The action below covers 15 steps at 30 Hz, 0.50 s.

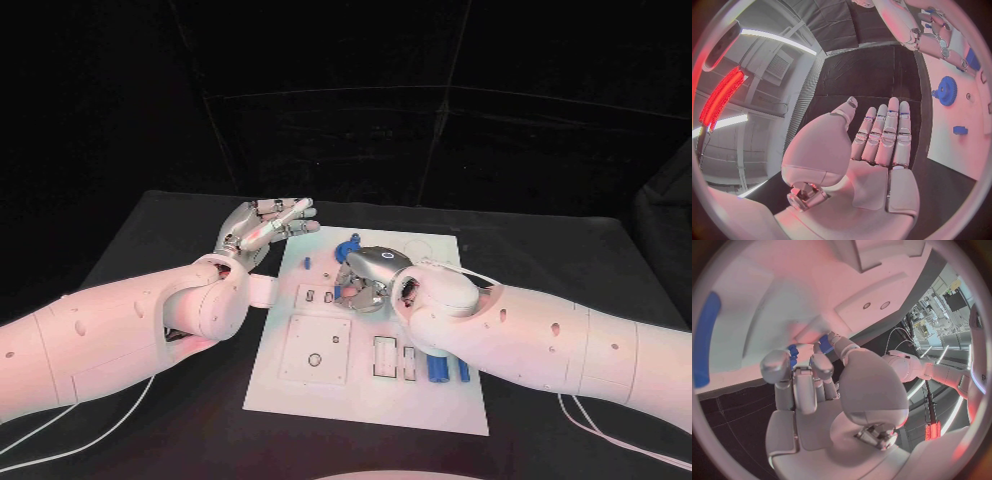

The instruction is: Assemble the parts on the task board

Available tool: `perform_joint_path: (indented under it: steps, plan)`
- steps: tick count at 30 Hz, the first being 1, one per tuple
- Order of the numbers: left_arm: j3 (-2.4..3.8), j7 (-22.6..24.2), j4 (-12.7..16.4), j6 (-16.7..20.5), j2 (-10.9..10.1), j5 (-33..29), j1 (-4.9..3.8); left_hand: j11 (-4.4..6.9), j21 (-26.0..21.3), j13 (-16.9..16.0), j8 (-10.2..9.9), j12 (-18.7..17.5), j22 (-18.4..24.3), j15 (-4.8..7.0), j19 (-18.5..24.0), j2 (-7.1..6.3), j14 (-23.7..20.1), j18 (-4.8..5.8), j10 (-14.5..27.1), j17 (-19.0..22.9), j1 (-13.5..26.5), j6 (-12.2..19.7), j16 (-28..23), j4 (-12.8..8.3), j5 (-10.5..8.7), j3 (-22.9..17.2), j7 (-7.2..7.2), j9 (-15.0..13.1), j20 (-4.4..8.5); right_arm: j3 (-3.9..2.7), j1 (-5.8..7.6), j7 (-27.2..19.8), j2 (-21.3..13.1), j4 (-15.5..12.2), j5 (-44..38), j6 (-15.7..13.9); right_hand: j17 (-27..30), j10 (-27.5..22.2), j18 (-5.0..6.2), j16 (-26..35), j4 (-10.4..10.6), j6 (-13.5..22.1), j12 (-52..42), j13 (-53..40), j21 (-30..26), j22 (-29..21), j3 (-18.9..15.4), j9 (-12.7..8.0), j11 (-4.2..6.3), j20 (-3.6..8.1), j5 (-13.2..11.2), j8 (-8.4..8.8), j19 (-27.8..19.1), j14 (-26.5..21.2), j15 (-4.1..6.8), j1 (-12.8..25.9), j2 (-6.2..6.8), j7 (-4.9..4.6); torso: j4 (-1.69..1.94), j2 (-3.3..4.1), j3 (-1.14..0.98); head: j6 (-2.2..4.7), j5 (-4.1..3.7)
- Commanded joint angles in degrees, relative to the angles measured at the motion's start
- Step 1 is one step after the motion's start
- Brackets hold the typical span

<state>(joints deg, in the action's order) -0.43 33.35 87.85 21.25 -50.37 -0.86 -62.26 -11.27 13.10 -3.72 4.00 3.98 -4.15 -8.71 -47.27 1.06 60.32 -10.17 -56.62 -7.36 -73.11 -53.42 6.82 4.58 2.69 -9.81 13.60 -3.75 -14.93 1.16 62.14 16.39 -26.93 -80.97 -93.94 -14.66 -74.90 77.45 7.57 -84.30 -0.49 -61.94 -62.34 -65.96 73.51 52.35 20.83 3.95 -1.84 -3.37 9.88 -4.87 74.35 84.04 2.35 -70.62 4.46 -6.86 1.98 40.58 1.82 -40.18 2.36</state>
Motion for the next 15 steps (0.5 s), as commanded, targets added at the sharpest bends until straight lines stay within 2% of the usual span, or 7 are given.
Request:
perform_joint_path:
  steps: [1,15]
  plan:
    - [0.02,0.3,0.0,-0.7,0.1,0.0,-0.08,0.05,-0.3,0.0,-0.2,-0.1,0.1,-0.11,0.0,0.57,-0.3,-0.36,0.3,0.0,0.0,0.4,-0.3,-0.3,0.17,-0.1,0.48,0.0,-0.41,0.23,-0.18,0.9,0.0,0.1,-0.4,1.7,-4.0,-0.4,-0.69,0.2,0.1,0.7,0.4,0.2,-0.4,-0.1,-0.3,-0.2,-0.08,-0.26,0.2,0.54,-0.1,3.7,0.03,0.6,0.21,-0.24,0.0,0.02,0.0,-0.03,-0.08]
    - [-0.01,0.0,-0.1,-0.7,0.0,0.0,-0.08,0.05,-0.4,0.0,-0.2,-0.1,0.1,-0.11,0.0,0.58,-0.3,-0.36,0.3,0.0,0.0,0.4,-0.4,-0.4,0.17,-0.2,0.48,0.0,-0.42,0.26,-0.19,1.7,0.0,0.1,-0.4,0.9,-3.3,-1.0,-0.59,0.7,0.9,2.3,1.3,0.9,-0.9,-0.7,-1.9,-0.1,-0.54,-0.7,0.4,1.02,-0.2,3.6,-0.39,2.7,1.88,-0.64,0.01,0.0,0.0,-0.27,-0.2]
